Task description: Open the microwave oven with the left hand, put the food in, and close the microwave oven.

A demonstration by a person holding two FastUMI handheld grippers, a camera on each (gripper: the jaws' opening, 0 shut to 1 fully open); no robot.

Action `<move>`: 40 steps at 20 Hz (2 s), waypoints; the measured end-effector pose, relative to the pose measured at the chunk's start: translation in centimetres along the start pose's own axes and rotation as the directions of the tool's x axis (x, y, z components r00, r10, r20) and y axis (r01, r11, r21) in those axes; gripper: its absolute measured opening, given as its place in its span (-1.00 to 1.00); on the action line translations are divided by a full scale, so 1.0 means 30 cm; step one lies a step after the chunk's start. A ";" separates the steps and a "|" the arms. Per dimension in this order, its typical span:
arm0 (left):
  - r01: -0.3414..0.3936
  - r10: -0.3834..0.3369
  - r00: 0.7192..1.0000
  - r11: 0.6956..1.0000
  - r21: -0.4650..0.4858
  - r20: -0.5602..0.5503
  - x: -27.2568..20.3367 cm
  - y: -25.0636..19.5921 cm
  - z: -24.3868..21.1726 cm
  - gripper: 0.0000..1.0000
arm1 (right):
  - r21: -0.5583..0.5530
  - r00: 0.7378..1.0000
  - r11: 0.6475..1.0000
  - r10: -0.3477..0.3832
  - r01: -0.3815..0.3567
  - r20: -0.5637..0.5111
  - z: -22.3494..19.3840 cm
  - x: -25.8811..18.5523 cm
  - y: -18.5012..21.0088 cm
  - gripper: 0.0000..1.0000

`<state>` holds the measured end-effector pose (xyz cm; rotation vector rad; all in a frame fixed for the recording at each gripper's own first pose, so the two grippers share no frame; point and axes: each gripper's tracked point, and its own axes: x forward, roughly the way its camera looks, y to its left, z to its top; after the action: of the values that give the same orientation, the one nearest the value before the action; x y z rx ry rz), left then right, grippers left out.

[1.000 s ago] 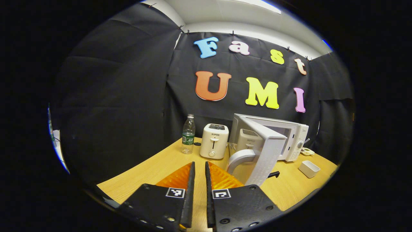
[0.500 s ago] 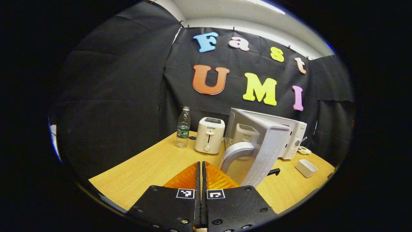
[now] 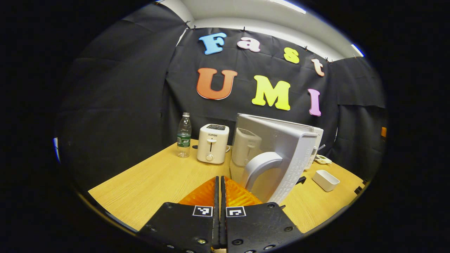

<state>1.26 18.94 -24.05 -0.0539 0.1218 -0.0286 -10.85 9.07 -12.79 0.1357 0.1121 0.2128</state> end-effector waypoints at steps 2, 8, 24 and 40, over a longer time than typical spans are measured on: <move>0.041 -0.041 0.999 0.999 0.028 -0.004 0.014 -0.071 -0.002 -1.00 | -0.003 1.000 1.000 -0.009 0.009 0.004 0.005 0.001 -0.013 1.00; 0.159 -0.157 0.987 0.987 0.027 -0.044 0.080 -0.262 -0.036 -1.00 | 0.012 1.000 1.000 0.023 -0.023 0.006 0.001 0.003 -0.001 1.00; 0.350 -0.348 0.936 0.936 0.042 -0.058 0.334 -0.708 -0.049 -1.00 | 0.070 1.000 0.998 0.001 0.000 -0.011 -0.050 0.062 -0.139 1.00; 0.309 -0.306 0.951 0.946 0.102 -0.042 0.670 -0.990 0.036 -1.00 | 0.098 1.000 0.995 0.026 -0.024 -0.013 0.012 0.314 -0.335 0.80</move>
<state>20.58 -11.29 -23.74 0.0354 0.1365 -0.3486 0.36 1.33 -14.80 0.2336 0.1350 0.2333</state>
